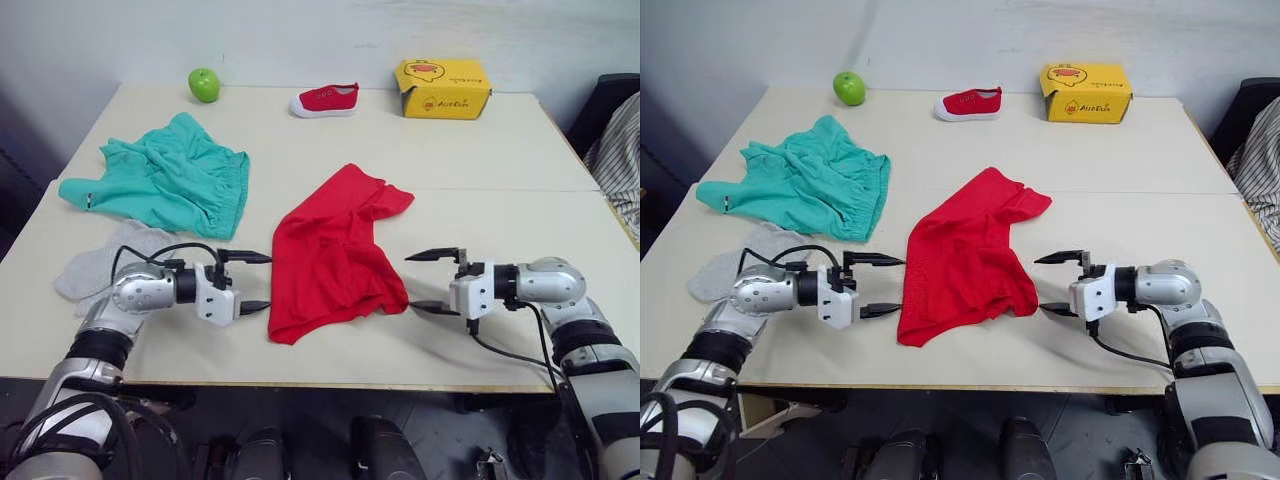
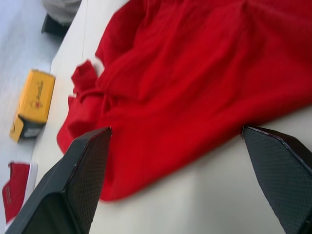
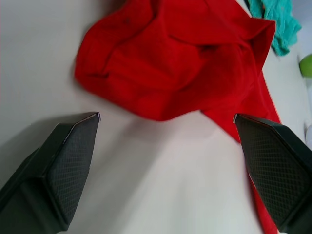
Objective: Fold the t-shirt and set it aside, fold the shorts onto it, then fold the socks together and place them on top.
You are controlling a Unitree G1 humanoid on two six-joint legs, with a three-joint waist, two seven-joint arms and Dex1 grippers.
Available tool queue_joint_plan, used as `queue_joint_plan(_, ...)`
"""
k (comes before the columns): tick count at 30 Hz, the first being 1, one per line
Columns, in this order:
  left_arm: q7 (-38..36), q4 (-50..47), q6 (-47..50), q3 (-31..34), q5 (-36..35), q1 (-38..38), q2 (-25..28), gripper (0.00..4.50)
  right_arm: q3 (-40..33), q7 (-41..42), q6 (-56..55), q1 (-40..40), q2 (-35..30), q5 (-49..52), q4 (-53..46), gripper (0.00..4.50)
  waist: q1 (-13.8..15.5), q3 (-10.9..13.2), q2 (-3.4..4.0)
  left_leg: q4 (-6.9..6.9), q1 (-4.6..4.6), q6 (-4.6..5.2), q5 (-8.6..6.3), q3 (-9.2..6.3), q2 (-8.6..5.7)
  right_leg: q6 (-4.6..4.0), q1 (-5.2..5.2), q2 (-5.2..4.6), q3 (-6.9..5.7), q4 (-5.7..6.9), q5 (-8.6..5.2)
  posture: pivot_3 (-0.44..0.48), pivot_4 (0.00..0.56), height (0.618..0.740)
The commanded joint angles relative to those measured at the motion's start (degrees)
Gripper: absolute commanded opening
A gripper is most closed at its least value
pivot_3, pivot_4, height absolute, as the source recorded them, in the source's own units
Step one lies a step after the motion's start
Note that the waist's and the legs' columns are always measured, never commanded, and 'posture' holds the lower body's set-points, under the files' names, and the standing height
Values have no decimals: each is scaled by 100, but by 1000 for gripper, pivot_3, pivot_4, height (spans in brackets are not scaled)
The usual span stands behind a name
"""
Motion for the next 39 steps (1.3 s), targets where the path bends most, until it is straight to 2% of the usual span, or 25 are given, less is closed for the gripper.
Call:
queue_joint_plan(1, 342, 299, -159, -255, 600, -120, -223, 4488, 353, -587, -45, -112, 138, -767, 345, 4500, -7, -10, 5, 1, 5, 0, 0, 0, 0, 0, 4, 0, 0, 0, 0, 0, 150, 740)
queue_joint_plan(5, 850, 535, -254, -341, 1173, -296, -272, 4488, 604, -1143, -90, -308, 151, -1237, 522, 4500, -27, -21, 5, -1, 49, 0, -4, 8, 0, -1, 34, -7, 2, -12, 0, 0, 150, 740)
queue_joint_plan(7, 1101, 667, -293, -398, 1416, -362, -286, 4488, 726, -1308, -136, -371, 200, -1353, 558, 4500, -35, -35, 6, -6, 69, 2, -11, 15, 0, -3, 45, -47, 3, -9, -1, 0, 150, 740)
queue_joint_plan(12, 1422, 891, -388, -645, 1714, -546, -321, 4500, 910, -1617, -272, -443, 291, -1485, 612, 2814, -35, -58, 9, -11, 82, 7, -15, 18, -6, -6, 48, -72, -18, -2, -1, 0, 150, 740)
queue_joint_plan(15, 1506, 1000, -433, -789, 1764, -664, -379, 3853, 983, -1736, -330, -475, 299, -1508, 601, 1662, -32, -60, 12, -11, 81, 7, -15, 22, -8, -6, 44, -76, -23, 0, -1, 0, 150, 740)
queue_joint_plan(19, 1488, 1151, -509, -948, 1726, -771, -443, 2498, 1049, -1844, -348, -496, 246, -1506, 596, 148, 6, -60, 12, -11, 72, 11, -17, 29, -11, -6, 33, -79, -24, 3, 0, 0, 150, 740)
queue_joint_plan(20, 1325, 1202, -546, -1004, 1565, -772, -470, 2146, 1053, -1852, -343, -493, 225, -1480, 595, 0, 13, -60, 12, -11, 70, 13, -17, 30, -11, -6, 31, -81, -30, 3, -1, 0, 150, 740)
queue_joint_plan(26, 886, 1200, -450, -1105, 1100, -864, -591, 141, 1005, -1656, -239, -440, 95, -1128, 532, 0, 15, -56, 25, -12, 69, 20, -22, 39, -11, -6, 30, -84, -39, -2, -1, 0, 150, 740)
queue_joint_plan(27, 796, 1182, -436, -1091, 969, -872, -607, 32, 986, -1599, -209, -410, 73, -1030, 504, 0, 19, -53, 30, -12, 69, 20, -23, 41, -12, -6, 30, -85, -39, -2, 0, 0, 150, 740)
queue_joint_plan(33, 34, 757, -464, -1144, 65, -642, -454, 32, 931, -957, 36, -58, -137, -141, 75, 0, 17, -47, 39, -13, 58, 28, -28, 41, -12, -4, 26, -84, -42, 0, 0, 0, 150, 740)
queue_joint_plan(39, -856, -318, 9, -1079, -1409, 54, 97, 32, 831, 202, 1030, 694, -761, 1338, -1249, 0, -4, -27, 68, -14, 40, 39, -58, 42, -6, -4, 16, -88, -69, -21, 0, 0, 150, 740)
